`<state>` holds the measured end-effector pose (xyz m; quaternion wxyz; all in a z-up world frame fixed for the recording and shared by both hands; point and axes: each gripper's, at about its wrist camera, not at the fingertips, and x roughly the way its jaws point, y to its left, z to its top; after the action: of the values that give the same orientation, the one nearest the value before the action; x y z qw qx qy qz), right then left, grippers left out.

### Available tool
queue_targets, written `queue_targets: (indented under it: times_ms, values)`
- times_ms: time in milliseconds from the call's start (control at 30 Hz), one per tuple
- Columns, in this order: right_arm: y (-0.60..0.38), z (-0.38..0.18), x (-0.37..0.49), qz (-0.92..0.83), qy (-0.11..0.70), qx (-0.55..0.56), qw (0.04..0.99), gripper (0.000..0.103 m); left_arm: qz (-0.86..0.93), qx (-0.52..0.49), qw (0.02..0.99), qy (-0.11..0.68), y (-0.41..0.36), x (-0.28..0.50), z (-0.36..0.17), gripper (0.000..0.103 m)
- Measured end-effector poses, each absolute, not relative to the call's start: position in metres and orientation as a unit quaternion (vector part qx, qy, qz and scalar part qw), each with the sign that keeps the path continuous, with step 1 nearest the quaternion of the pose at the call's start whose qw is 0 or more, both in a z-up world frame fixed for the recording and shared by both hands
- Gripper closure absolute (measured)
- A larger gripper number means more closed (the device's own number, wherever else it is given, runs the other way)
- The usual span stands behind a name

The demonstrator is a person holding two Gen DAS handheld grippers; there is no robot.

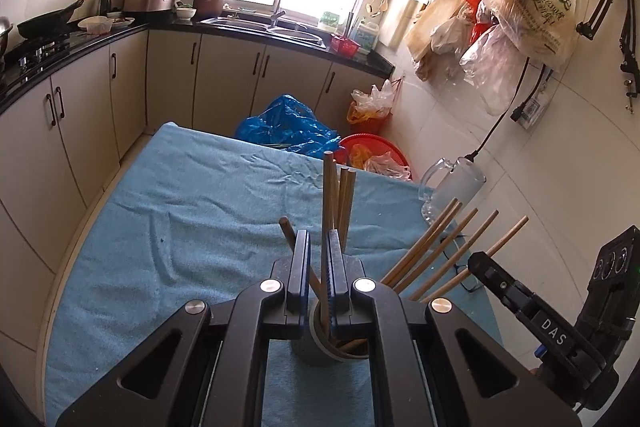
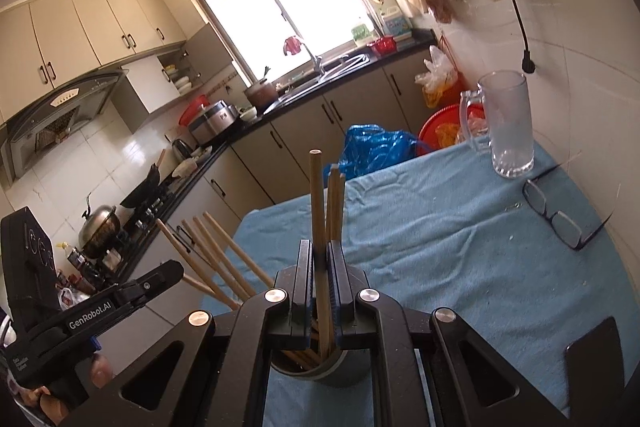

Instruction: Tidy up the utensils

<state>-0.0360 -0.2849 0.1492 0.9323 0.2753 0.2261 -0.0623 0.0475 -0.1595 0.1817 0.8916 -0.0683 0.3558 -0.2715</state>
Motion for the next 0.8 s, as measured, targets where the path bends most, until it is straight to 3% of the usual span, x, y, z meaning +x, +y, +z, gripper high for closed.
queue_targets:
  times_ms: [167, 300, 467, 733, 800]
  values:
    - [-0.283, 0.147, -0.037, -0.058, 0.234, 0.276, 0.93, 0.094, -0.272, -0.069, 0.891, 0.357, -0.156, 0.045, 0.182, 0.093]
    - [-0.282, 0.147, -0.04, -0.056, 0.236, 0.276, 0.93, 0.081, -0.266, -0.069, 0.896, 0.35, -0.154, 0.042, 0.185, 0.081]
    - [-0.283, 0.15, -0.047, -0.06, 0.23, 0.277, 0.931, 0.078, -0.262, -0.073, 0.898, 0.346, -0.148, 0.038, 0.188, 0.076]
    - [-0.285, 0.154, -0.066, -0.073, 0.223, 0.279, 0.931, 0.055, -0.248, -0.074, 0.902, 0.345, -0.141, 0.029, 0.189, 0.063]
    - [-0.286, 0.153, -0.07, -0.08, 0.223, 0.28, 0.93, 0.042, -0.243, -0.078, 0.903, 0.345, -0.139, 0.027, 0.188, 0.056]
